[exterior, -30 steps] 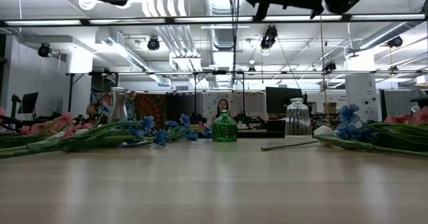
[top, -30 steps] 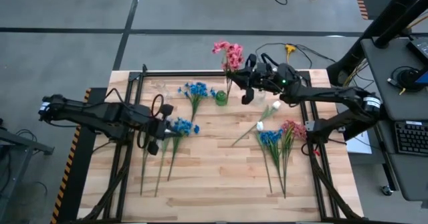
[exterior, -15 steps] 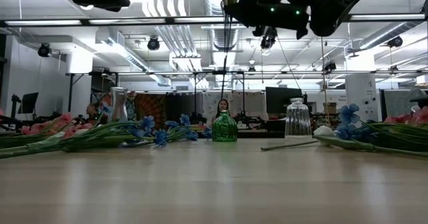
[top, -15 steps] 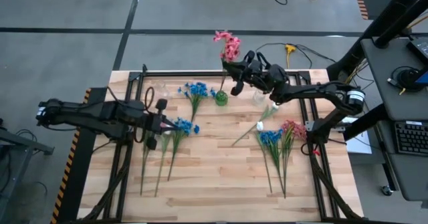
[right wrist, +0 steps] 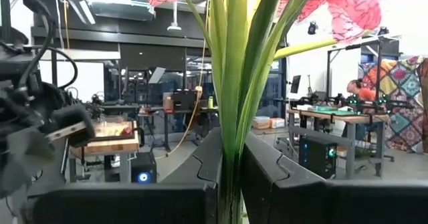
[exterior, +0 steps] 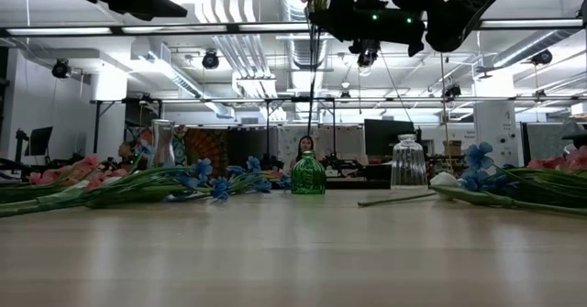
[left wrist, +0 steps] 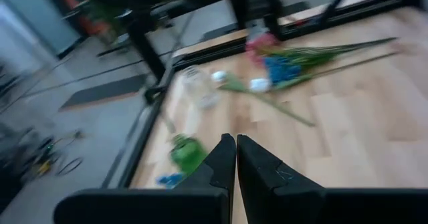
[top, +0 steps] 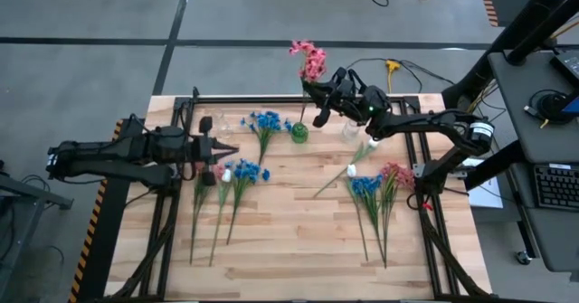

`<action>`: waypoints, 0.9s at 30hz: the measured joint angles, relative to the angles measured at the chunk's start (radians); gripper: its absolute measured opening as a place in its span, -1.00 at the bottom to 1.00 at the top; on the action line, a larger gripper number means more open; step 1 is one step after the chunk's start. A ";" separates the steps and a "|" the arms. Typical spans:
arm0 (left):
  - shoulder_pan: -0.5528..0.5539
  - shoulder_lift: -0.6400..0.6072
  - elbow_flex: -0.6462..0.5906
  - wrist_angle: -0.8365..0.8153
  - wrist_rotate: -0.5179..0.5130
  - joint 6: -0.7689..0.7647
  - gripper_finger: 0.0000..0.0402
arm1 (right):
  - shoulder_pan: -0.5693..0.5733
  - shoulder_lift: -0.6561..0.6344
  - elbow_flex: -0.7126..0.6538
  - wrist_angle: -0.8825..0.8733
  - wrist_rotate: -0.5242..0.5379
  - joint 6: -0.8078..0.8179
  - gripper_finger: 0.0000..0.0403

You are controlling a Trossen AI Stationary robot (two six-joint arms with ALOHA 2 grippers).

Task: Sort flowers into vase by color
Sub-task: Put the middle pink flowers into the green vase

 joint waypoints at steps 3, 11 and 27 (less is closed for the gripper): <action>0.003 0.000 0.000 0.000 -0.034 -0.008 -1.00 | 0.000 0.000 -0.008 -0.001 0.028 -0.002 -0.86; 0.003 0.001 0.000 0.013 -0.036 -0.009 -1.00 | 0.000 0.000 -0.012 0.000 0.080 0.034 -0.86; 0.003 0.007 0.000 0.023 -0.038 -0.005 -1.00 | 0.001 0.077 0.029 0.033 0.129 0.065 -0.86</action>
